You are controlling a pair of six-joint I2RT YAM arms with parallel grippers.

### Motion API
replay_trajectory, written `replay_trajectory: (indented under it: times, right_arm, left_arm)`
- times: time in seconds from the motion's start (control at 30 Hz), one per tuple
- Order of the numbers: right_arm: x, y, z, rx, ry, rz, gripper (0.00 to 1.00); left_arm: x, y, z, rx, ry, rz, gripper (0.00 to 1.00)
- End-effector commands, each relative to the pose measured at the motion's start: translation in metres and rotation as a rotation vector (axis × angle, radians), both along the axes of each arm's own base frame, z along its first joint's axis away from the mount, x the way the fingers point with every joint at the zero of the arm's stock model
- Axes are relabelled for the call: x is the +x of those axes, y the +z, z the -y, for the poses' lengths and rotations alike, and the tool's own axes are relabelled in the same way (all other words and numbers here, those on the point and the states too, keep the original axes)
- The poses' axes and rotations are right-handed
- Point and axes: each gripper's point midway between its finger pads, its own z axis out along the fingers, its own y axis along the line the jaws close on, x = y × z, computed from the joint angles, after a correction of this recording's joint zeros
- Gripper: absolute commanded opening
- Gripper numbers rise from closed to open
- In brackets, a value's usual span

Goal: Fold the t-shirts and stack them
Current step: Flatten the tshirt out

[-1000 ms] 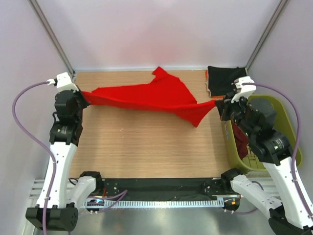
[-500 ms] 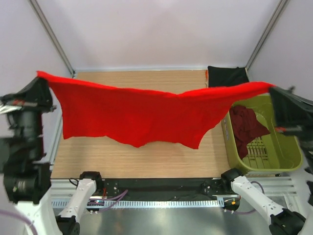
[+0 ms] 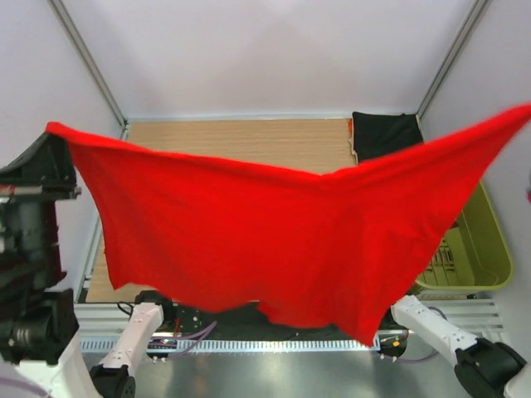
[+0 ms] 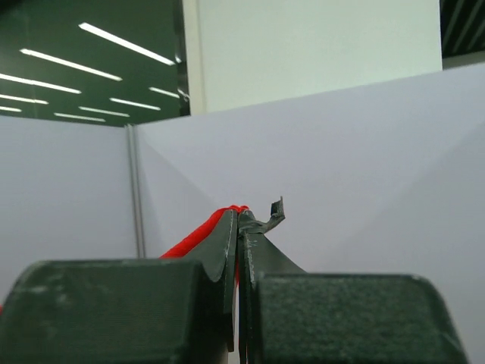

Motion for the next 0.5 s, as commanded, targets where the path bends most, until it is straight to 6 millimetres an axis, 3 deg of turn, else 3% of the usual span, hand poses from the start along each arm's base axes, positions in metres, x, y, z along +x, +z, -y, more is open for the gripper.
replay_trajectory:
  times: [0.0, 0.03, 0.07, 0.1, 0.17, 0.2, 0.23, 0.3, 0.33, 0.37, 0.47]
  right_arm:
    - [0.143, -0.034, -0.035, -0.143, -0.170, -0.237, 0.01]
    - [0.161, -0.037, -0.040, -0.170, -0.194, -0.241, 0.01]
    - [0.203, -0.054, -0.059, -0.215, -0.198, -0.299, 0.01]
    - [0.223, -0.058, -0.064, -0.260, -0.232, -0.298, 0.01]
    - [0.262, -0.069, -0.081, -0.322, -0.248, -0.317, 0.01]
    - [0.299, -0.090, -0.095, -0.364, -0.254, -0.362, 0.01]
    - [0.318, -0.095, -0.104, -0.381, -0.254, -0.354, 0.01]
    - [0.350, -0.115, -0.109, -0.398, -0.251, -0.386, 0.01]
    - [0.377, -0.131, -0.116, -0.401, -0.243, -0.399, 0.01]
    - [0.392, -0.155, -0.129, -0.427, -0.187, -0.424, 0.01]
    - [0.442, -0.214, -0.143, -0.454, -0.154, -0.466, 0.01]
  left_arm:
    - [0.077, -0.041, -0.008, 0.025, 0.064, -0.182, 0.00]
    - [0.091, -0.045, -0.011, 0.037, 0.087, -0.196, 0.00]
    - [0.106, -0.054, -0.015, 0.050, 0.113, -0.230, 0.00]
    - [0.134, -0.068, -0.021, 0.090, 0.156, -0.291, 0.00]
    - [0.162, -0.086, -0.029, 0.121, 0.209, -0.361, 0.00]
    - [0.179, -0.094, -0.035, 0.133, 0.245, -0.390, 0.00]
    - [0.203, -0.112, -0.038, 0.173, 0.266, -0.448, 0.00]
    - [0.233, -0.139, -0.042, 0.199, 0.291, -0.510, 0.00]
    - [0.256, -0.164, -0.045, 0.225, 0.302, -0.573, 0.00]
    - [0.267, -0.178, -0.045, 0.235, 0.306, -0.599, 0.00]
    - [0.311, -0.238, -0.050, 0.265, 0.308, -0.698, 0.00]
